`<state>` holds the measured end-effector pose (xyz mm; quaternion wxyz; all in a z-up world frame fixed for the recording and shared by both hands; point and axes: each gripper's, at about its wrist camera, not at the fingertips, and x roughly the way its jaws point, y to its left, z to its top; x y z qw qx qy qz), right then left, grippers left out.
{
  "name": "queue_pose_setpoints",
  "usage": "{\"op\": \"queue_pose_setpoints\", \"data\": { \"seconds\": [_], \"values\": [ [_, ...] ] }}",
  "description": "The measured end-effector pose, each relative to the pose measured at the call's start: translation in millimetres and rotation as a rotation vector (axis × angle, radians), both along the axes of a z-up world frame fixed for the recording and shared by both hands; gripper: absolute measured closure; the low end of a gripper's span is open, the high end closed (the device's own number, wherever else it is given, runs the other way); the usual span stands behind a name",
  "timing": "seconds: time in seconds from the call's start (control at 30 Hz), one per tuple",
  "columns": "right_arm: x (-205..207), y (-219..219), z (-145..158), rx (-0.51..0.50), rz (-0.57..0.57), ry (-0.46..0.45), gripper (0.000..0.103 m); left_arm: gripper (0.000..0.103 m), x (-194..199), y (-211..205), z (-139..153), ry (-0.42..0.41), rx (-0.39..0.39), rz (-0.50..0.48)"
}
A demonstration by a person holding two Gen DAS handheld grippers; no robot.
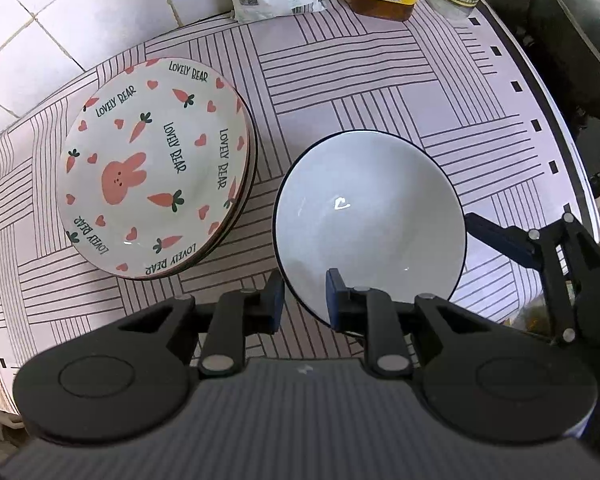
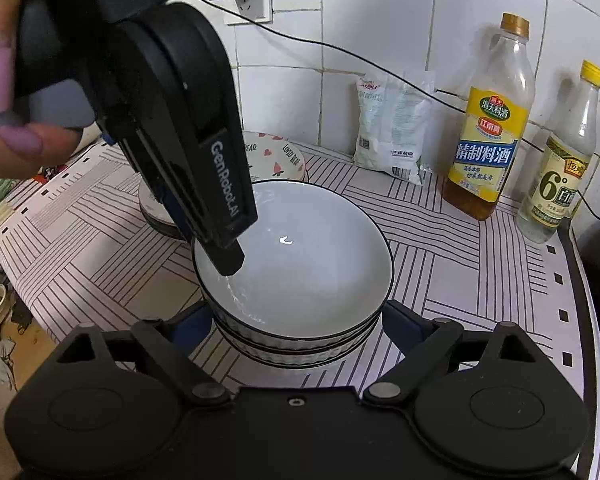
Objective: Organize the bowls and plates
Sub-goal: 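Carry the third bowl onto the two stacked bowls and open both grippers, then grasp the rim of the stacked bowls with both grippers and lift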
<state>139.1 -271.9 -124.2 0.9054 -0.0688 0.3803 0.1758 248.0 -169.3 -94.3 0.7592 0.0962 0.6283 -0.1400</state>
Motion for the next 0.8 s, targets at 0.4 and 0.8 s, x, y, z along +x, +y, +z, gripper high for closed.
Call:
{"op": "queue_pose_setpoints", "data": {
  "seconds": [0.4, 0.8],
  "values": [
    [-9, 0, 12, 0.03, -0.004, -0.033, 0.009, 0.084, -10, 2, 22, -0.038, 0.0, -0.002],
    [-43, -5, 59, 0.044, -0.09, -0.09, 0.009, 0.08, -22, 43, 63, -0.126, -0.16, 0.071]
  ]
}}
